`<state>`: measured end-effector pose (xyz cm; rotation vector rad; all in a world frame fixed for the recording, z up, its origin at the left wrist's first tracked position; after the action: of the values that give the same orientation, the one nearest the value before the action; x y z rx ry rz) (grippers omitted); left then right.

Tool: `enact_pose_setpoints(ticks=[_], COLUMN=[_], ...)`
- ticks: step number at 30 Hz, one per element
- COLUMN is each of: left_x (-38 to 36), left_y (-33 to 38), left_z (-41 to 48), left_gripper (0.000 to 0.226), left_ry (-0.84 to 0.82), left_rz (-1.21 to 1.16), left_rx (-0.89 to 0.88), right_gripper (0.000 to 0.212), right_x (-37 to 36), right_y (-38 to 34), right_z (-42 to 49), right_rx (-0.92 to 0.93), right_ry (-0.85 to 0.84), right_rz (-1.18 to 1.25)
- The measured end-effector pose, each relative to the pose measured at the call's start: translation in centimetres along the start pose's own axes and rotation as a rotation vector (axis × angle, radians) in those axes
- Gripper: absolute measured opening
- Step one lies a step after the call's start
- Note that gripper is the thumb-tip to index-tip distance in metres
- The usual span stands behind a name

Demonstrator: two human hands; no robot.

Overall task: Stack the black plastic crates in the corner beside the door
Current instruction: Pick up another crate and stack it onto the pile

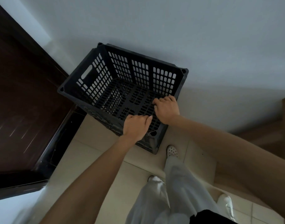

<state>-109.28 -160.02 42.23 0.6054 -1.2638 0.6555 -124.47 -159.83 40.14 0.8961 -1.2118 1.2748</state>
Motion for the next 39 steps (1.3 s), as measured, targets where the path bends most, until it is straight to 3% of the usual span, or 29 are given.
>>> enact_pose_setpoints(ticks=[8,14,17,20,27,35,39], left_x=[-1.1,-1.5,-1.2,0.1,3.5,4.4,2.3], left_y=[0.0,-0.2,-1.6,-5.9,-19.4,-30.6,-34.9], left_z=[-0.2,-0.1,-0.2,0.0,0.8,5.5,8.0], left_gripper=[0.048,0.058,0.047,0.036,0.059,0.078,0.082], left_ry=[-0.033,-0.074,-0.034,0.034,-0.06,-0.075,-0.134], left_rz=[0.058,0.022,0.008,0.04,0.07,0.048,0.062], left_rx=[0.085,0.059,0.017,0.045,0.379,0.412,0.322], right_gripper=[0.037,0.047,0.061,0.073,0.08,0.088,0.092], right_x=[0.1,0.1,0.6,2.3,3.9,1.2,-0.8], right_y=[0.3,-0.2,-1.0,-2.8,-8.9,-17.2,-21.7], right_z=[-0.1,0.3,2.1,5.7,13.7,21.1,26.2], right_rx=[0.032,0.035,0.116,0.212,0.335,0.277,0.24], right_ry=[0.131,-0.046,-0.202,-0.222,-0.179,-0.181,-0.116], right_rz=[0.029,-0.053,-0.08,-0.014,0.054,0.043,0.0])
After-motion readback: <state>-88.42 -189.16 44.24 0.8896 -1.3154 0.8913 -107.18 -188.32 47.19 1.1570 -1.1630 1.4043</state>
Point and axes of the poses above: each hand's wrist, its own z-axis towards the middle knuckle, its own x-axis out of the back of the hand, y = z × x, the point moved 4 cm from there along z, towards the middle knuckle, and after that the axes turned 14 degrees about y, right-handed, at the moved point
